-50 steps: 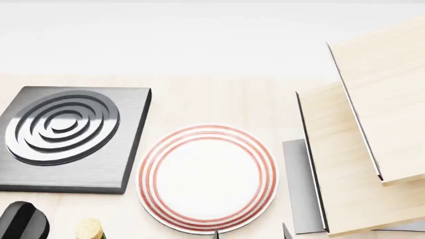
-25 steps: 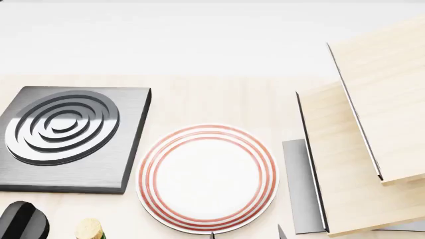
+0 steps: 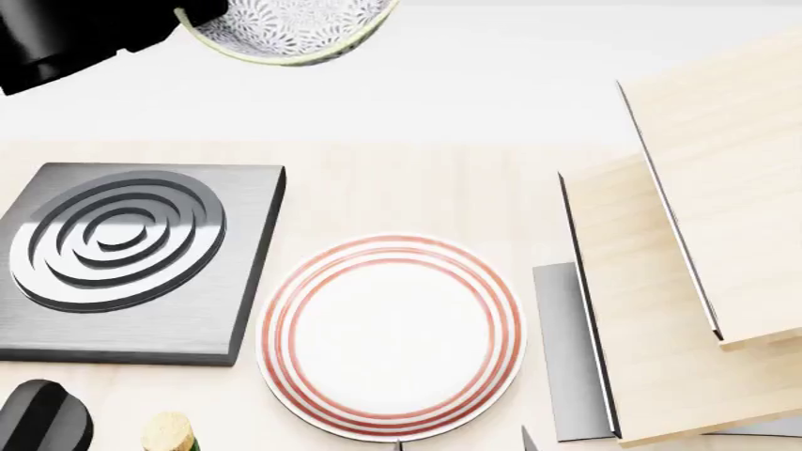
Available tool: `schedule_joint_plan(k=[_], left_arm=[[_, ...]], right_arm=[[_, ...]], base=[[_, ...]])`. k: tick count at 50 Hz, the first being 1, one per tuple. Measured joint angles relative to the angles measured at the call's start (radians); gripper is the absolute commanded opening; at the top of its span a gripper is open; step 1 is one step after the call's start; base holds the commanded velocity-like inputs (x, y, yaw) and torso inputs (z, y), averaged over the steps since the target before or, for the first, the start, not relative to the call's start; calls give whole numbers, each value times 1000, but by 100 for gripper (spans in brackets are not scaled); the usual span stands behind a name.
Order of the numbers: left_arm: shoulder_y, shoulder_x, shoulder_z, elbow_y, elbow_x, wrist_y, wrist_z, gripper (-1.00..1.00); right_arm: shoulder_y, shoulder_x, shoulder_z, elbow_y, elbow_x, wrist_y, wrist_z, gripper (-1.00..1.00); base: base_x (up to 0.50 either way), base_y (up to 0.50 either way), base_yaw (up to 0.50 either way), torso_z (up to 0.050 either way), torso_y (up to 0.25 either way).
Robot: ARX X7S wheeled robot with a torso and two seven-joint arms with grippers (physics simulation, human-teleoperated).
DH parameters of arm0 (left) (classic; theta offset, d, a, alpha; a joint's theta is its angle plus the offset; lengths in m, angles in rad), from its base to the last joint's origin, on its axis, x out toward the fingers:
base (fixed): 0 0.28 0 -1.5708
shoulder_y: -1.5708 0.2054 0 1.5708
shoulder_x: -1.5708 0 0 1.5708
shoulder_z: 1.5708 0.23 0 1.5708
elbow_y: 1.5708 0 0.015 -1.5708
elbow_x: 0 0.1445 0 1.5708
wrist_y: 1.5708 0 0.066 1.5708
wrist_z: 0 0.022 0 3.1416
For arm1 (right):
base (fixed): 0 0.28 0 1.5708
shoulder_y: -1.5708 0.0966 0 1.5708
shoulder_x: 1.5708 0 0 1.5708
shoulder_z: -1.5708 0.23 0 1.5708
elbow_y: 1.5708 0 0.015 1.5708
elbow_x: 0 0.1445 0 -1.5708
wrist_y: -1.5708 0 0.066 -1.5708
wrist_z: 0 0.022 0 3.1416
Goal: Pick up the akita bowl and put it on the plate.
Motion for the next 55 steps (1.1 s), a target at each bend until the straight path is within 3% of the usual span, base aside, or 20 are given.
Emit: schedule_joint_plan(k=[23,55], left_arm=[[36,29,74,7,20,-71,99,-100],[150,4,177,208,-4,-201,237,-100]], right_arm=[[8,-2,-9,16,1,-4,1,100],[11,-1,-20,23,-1,-4,6,100]], base=[[0,0,0,0,0],[0,0,0,1,0]])
